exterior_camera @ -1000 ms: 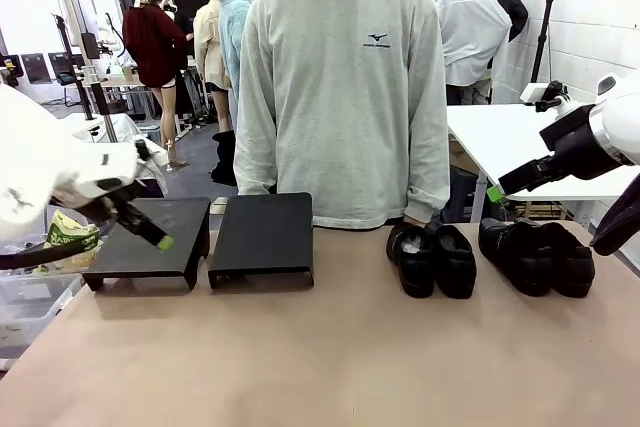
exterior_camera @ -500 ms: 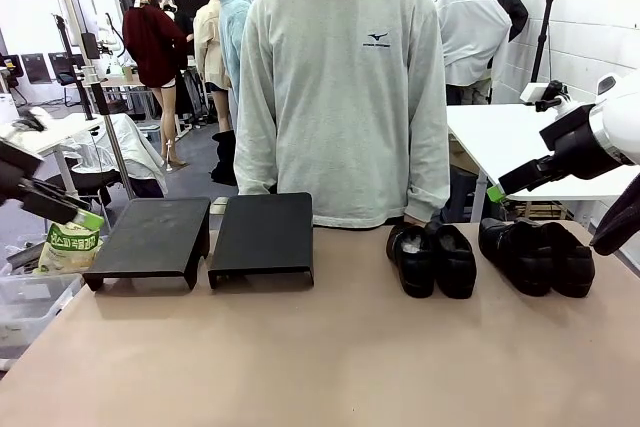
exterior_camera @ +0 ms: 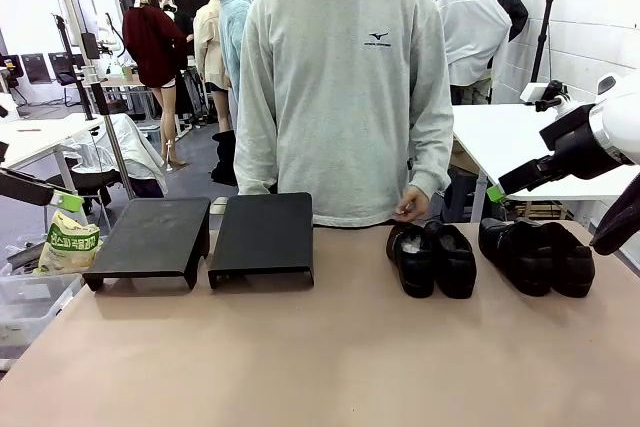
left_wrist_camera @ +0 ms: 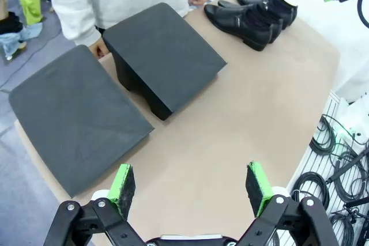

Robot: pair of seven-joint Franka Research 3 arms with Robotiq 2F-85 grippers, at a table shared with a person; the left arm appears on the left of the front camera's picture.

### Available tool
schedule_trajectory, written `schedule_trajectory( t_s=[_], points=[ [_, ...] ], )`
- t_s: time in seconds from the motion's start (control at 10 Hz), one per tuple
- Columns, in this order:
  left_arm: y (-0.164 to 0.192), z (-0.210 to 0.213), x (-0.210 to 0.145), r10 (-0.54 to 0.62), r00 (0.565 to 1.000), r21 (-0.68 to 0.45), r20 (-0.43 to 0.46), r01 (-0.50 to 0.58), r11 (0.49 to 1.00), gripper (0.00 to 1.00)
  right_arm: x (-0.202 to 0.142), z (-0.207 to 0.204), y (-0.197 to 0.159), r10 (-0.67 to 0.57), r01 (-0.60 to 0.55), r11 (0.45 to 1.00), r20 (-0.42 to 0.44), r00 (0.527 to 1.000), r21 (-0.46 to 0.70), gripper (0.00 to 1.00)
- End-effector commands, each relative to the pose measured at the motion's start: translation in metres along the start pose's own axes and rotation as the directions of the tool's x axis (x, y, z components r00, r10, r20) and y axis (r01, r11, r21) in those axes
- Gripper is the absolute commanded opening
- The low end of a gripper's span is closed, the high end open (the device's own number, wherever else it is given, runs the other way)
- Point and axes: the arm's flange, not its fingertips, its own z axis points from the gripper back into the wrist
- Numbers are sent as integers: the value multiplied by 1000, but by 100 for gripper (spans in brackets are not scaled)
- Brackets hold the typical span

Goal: Organize the shoes by placing them on the stand.
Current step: Pick up one Shoe and place it in the middle of the table.

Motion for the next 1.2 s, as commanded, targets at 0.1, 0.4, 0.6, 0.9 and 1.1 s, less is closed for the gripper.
schedule_trajectory(
  t_s=[0.1,0.4,0.6,0.9,1.1],
  points=[
    [0,0,0,0,1000,0,0,0,1000,100,-1,-2,-2,-3,3,1000,7,1000,21,100],
    [0,0,0,0,1000,0,0,0,1000,100,-1,-2,-2,-3,3,1000,7,1000,21,100],
    [0,0,0,0,1000,0,0,0,1000,100,-1,-2,-2,-3,3,1000,7,1000,21,100],
    [0,0,0,0,1000,0,0,0,1000,100,-1,-2,-2,-3,3,1000,7,1000,21,100],
    [0,0,0,0,1000,0,0,0,1000,100,-1,-2,-2,-3,3,1000,7,1000,21,100]
  ],
)
